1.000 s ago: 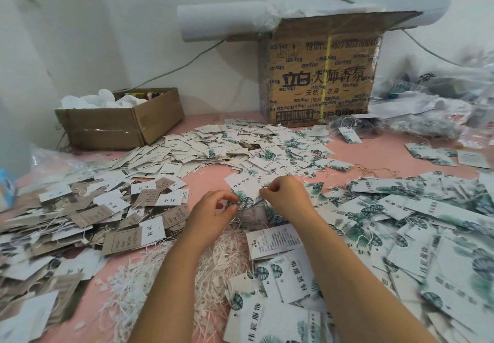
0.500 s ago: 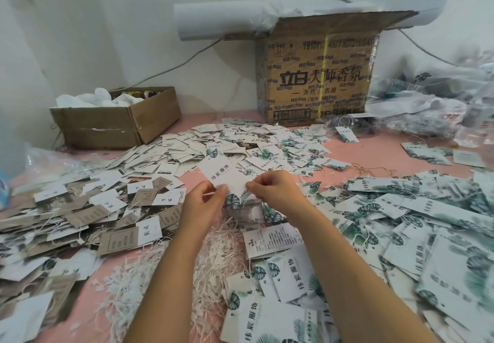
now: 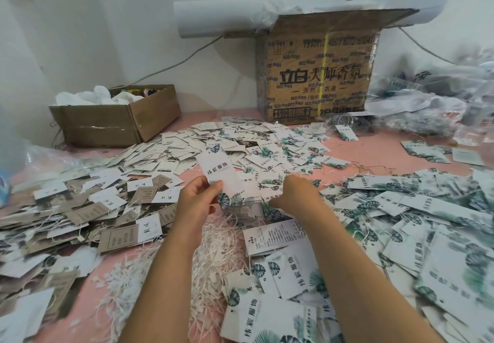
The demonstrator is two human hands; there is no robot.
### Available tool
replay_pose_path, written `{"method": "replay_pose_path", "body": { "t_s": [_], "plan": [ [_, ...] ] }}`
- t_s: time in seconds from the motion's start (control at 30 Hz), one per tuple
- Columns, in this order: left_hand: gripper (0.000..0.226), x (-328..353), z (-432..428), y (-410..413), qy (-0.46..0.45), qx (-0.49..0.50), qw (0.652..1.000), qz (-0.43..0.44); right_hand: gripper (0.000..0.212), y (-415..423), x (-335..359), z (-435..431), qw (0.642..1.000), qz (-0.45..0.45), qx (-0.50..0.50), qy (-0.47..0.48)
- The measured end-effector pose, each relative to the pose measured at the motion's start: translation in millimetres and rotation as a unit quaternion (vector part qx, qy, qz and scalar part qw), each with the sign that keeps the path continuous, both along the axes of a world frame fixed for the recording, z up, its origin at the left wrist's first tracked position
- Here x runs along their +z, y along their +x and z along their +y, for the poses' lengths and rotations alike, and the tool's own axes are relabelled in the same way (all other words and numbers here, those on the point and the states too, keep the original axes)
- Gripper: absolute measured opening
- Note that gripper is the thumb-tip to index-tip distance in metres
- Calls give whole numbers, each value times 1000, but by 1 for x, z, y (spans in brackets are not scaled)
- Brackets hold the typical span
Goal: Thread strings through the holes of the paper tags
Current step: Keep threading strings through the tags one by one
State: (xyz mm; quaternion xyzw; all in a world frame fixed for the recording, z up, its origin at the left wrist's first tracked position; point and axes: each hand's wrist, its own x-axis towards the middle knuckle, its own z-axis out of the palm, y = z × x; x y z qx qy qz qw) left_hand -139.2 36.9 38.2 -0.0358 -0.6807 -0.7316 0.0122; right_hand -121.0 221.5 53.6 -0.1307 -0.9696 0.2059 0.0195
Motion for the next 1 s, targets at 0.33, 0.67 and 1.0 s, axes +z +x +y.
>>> {"method": "replay_pose_path", "body": {
  "t_s": [0.33,0.67,1.0],
  "plan": [
    [7,-1,1,-1,3,1,1000,4,45,5,-3,-1,999,-43,-11,25],
    [6,-3,0,-3,-3,-1,1000,9,37,8,3,6,998,-32,-49,-7],
    [5,-4,-1,-4,-7,-4,1000,4,40,-1,-4,19,996,3,-52,-70]
  ]
}}
